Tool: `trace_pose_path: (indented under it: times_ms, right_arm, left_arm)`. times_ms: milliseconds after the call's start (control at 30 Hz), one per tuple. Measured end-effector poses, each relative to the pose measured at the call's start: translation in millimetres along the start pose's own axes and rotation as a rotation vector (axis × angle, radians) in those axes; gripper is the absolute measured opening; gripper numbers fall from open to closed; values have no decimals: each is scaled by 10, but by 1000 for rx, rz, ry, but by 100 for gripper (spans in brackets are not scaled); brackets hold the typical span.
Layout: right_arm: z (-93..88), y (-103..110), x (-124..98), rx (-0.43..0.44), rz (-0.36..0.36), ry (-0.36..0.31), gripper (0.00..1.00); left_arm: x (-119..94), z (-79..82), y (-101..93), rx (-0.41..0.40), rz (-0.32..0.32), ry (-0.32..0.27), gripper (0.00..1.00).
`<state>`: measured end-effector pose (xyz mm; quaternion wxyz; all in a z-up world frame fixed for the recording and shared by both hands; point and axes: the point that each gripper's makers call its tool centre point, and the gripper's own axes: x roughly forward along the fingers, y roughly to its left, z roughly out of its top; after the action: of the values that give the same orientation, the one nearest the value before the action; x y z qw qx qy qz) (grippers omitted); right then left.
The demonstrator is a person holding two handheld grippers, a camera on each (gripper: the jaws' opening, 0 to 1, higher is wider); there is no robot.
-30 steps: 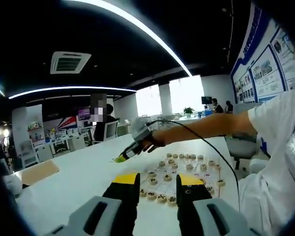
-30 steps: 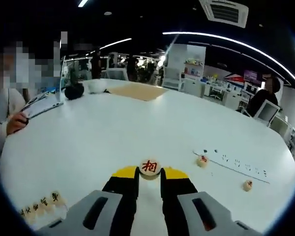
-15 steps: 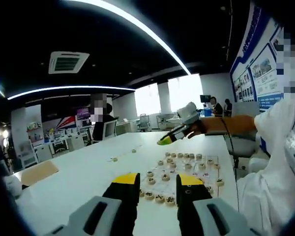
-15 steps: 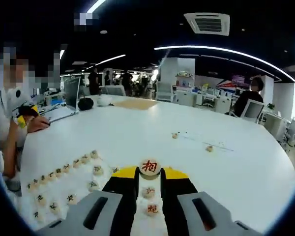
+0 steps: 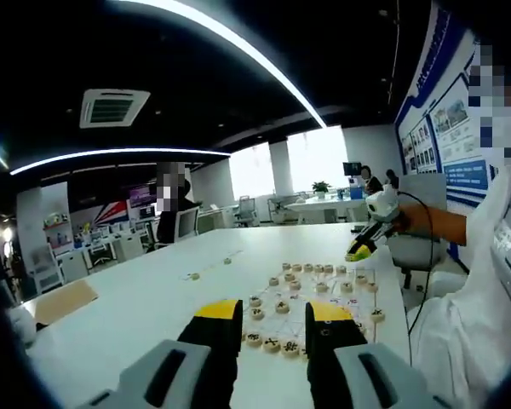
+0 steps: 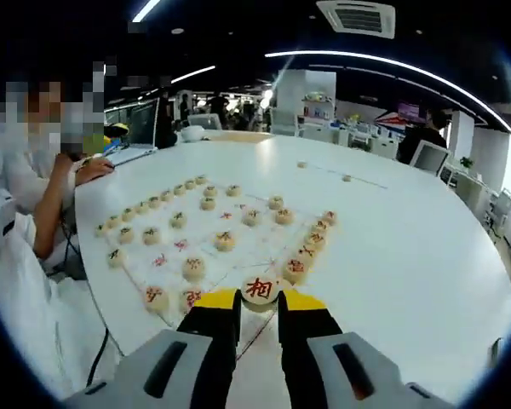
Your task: Pick up the chess pieces one by one and place each piece onto its starting position on the chessboard, setting the pieces on their correct points until all the chess pieces are arranged in the starting layout
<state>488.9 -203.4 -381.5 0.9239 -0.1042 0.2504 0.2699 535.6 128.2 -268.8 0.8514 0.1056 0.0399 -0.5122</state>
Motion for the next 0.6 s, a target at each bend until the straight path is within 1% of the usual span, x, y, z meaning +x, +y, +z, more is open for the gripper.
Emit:
trace_pose_path:
  times_ms: [67,133,333,433,467,533,600]
  right_arm:
    - [-52,25,-36,15,-3,-1,19]
    - [-69,33,-28,25,1,-4,19]
    - [-165,-40,130,24,-7,30,19]
    - [-182,-67,197,33,-10,33,19]
    - [-164,-88,216,17,-17,19,19]
    - [-165,-90,229,27,-12,24,19]
    - [-160,-106,252,15,-16,23,19]
  left_arm:
    - [1,-6,-17,3,-5,3,31]
    - [0,-3,-20,3,-5,1,31]
    - [-21,-5,-7,3,1,2,31]
    - [-29,-2,16,-2,7,0,31]
    - [-28,-3,17,-2,7,0,31]
    - [-27,-2,18,-1,6,0,31]
    - [-23,-1,18,-2,5,-1,31]
